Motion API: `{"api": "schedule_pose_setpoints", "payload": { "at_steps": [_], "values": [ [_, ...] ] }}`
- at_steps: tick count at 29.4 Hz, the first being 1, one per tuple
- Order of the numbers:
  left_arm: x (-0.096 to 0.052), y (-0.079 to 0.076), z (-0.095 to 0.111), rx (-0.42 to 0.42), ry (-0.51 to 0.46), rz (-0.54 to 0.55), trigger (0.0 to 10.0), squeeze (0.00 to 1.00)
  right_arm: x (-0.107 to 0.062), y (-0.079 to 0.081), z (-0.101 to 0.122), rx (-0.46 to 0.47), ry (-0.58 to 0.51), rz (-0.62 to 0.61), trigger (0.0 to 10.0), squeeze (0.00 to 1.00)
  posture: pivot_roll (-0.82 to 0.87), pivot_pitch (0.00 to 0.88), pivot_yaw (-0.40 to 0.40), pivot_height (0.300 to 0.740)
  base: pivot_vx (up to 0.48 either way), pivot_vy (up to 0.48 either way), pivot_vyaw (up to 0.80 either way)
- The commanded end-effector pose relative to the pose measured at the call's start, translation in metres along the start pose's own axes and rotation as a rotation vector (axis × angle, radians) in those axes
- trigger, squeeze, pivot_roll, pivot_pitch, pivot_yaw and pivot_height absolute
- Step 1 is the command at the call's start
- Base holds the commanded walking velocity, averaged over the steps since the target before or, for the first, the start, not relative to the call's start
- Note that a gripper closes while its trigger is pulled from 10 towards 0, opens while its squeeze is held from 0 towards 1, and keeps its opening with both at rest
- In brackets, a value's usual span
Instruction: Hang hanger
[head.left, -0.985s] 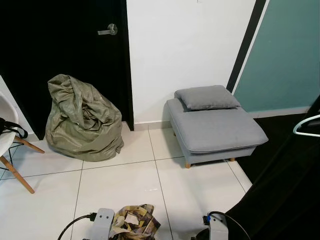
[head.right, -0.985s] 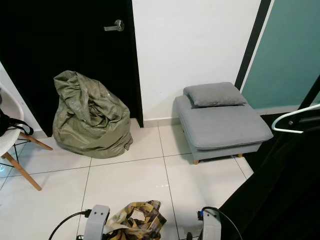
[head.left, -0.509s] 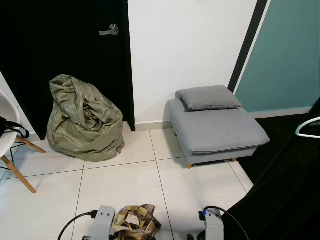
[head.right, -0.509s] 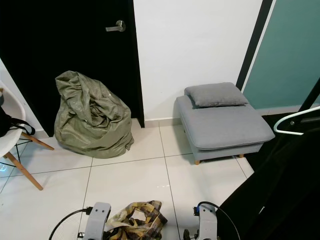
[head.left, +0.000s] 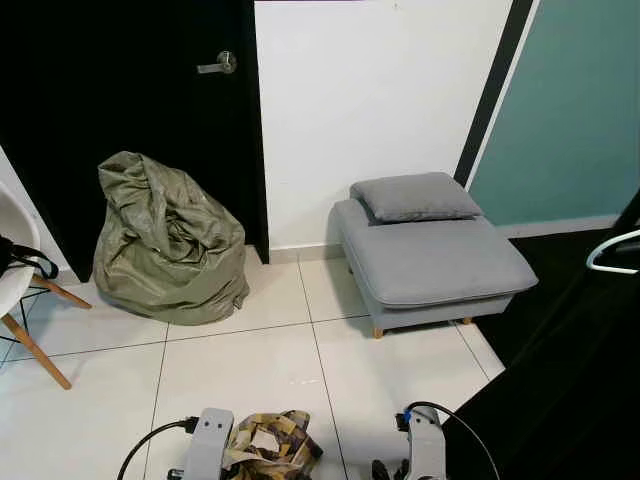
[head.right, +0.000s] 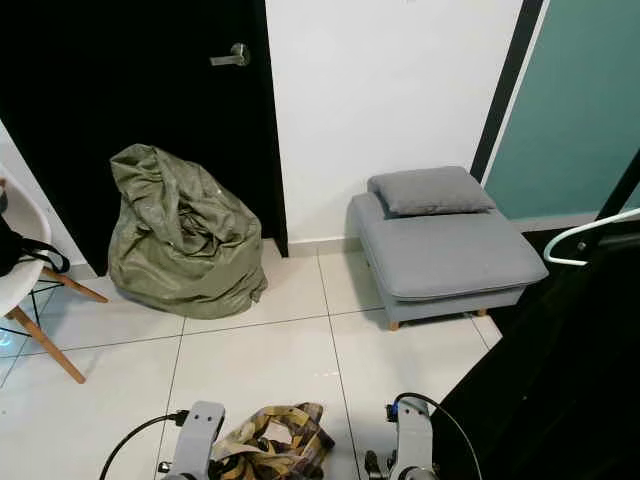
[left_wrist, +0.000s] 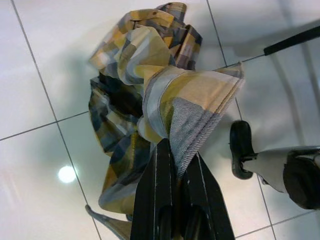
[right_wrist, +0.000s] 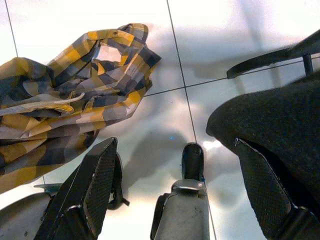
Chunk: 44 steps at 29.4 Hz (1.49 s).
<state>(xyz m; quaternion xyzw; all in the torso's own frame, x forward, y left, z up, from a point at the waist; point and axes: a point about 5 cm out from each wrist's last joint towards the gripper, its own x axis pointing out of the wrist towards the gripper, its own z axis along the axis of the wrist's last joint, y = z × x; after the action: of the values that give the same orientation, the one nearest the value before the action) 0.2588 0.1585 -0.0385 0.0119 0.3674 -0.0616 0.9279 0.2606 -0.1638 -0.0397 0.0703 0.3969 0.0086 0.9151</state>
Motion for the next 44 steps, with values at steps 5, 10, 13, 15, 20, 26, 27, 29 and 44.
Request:
{"api": "schedule_pose_setpoints", "payload": {
  "at_steps": [5,10,13,15,20,26,27,29,44],
  "values": [
    [0.0,-0.005,-0.006,-0.011,0.036,-0.011,10.0,0.0,-0.001,-0.002,-0.009,0.001,0.041,-0.003,10.0,0.0,0.04,0.099,0.006,0.74,0.0,0.0,0.0],
    [0.001,-0.006,-0.005,-0.023,0.039,-0.011,10.0,0.0,-0.001,-0.007,-0.005,-0.025,0.042,-0.022,10.0,0.0,0.04,0.098,-0.009,0.74,0.0,0.0,0.0],
    [0.002,-0.008,-0.001,-0.045,0.028,-0.01,10.0,0.0,-0.002,-0.013,-0.002,-0.01,0.027,-0.038,10.0,0.0,0.03,0.092,-0.006,0.74,0.0,0.0,0.0],
    [0.002,-0.01,0.0,-0.033,0.025,-0.017,10.0,0.0,-0.002,-0.014,-0.001,-0.009,0.024,-0.04,10.0,0.0,0.03,0.092,-0.006,0.74,0.0,0.0,0.0],
    [0.003,-0.014,0.0,-0.001,0.027,-0.031,10.0,0.0,-0.002,-0.016,0.002,0.009,0.009,-0.043,10.0,0.0,0.03,0.094,-0.006,0.74,0.0,0.0,0.0],
    [0.002,-0.014,-0.003,-0.006,0.037,-0.028,10.0,0.0,-0.001,-0.007,0.006,0.023,-0.003,-0.012,10.0,0.0,0.04,0.104,-0.006,0.74,0.0,0.0,0.0],
    [0.001,-0.011,-0.006,-0.04,0.043,-0.015,10.0,0.0,0.0,-0.005,0.012,0.009,0.004,0.006,10.0,0.0,0.05,0.115,-0.009,0.74,0.0,0.0,0.0],
    [0.001,-0.01,-0.006,-0.059,0.043,-0.007,10.0,0.0,0.0,-0.007,0.011,-0.029,0.027,0.013,10.0,0.0,0.05,0.113,-0.014,0.74,0.0,0.0,0.0],
    [-0.001,-0.002,-0.012,-0.042,0.06,0.012,10.0,0.0,-0.005,-0.024,-0.02,0.048,0.132,-0.08,10.0,0.0,0.05,0.113,-0.016,0.74,0.0,0.0,0.0]
  ]
}}
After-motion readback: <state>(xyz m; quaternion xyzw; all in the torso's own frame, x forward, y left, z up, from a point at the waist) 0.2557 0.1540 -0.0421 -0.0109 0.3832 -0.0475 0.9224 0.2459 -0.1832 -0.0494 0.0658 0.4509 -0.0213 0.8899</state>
